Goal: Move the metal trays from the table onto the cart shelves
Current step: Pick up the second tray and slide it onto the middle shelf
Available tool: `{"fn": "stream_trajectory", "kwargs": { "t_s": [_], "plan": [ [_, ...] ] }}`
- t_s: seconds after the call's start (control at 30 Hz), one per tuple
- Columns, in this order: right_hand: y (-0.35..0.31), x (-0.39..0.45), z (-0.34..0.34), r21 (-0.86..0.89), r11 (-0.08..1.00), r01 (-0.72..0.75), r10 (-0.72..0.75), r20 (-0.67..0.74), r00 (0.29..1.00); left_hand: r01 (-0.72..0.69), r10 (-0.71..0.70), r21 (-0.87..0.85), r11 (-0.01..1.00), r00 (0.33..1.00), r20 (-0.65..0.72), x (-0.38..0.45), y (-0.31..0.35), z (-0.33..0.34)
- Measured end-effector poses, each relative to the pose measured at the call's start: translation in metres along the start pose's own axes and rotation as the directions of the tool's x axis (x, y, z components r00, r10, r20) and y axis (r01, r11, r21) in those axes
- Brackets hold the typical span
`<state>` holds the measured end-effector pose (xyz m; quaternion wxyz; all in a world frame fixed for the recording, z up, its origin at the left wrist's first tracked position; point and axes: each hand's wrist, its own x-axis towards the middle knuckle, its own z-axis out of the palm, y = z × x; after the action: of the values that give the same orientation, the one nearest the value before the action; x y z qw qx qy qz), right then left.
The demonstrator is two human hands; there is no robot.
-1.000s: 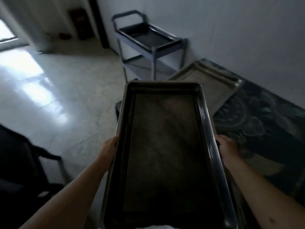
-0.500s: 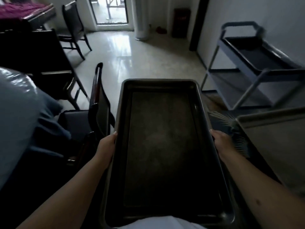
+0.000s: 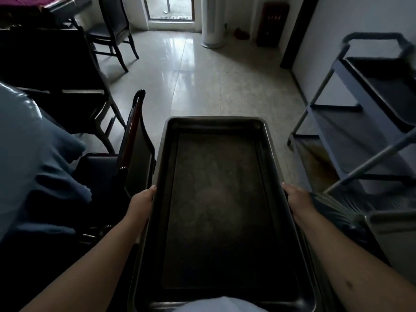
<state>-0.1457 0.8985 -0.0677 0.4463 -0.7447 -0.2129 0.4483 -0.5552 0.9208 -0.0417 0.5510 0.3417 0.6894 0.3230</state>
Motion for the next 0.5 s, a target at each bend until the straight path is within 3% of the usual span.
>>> {"fn": "stream_trajectory", "kwargs": {
  "t_s": [0.1,0.33,0.5],
  "plan": [
    [-0.040,0.057,0.018,-0.012,1.000,0.003,-0.003,0.017,1.000,-0.061,0.062,0.028,0.998,0.997,-0.043,0.044,0.041,0.022],
    [-0.131,0.150,0.046,-0.091,0.995,0.045,-0.038,0.085,0.996,-0.061,0.060,-0.001,0.998,0.988,-0.143,0.119,0.119,0.055],
    [-0.173,0.211,0.079,-0.088,0.994,0.072,-0.061,0.116,0.991,-0.090,0.096,0.051,0.995,0.985,-0.143,0.187,0.159,0.067]
  ]
}}
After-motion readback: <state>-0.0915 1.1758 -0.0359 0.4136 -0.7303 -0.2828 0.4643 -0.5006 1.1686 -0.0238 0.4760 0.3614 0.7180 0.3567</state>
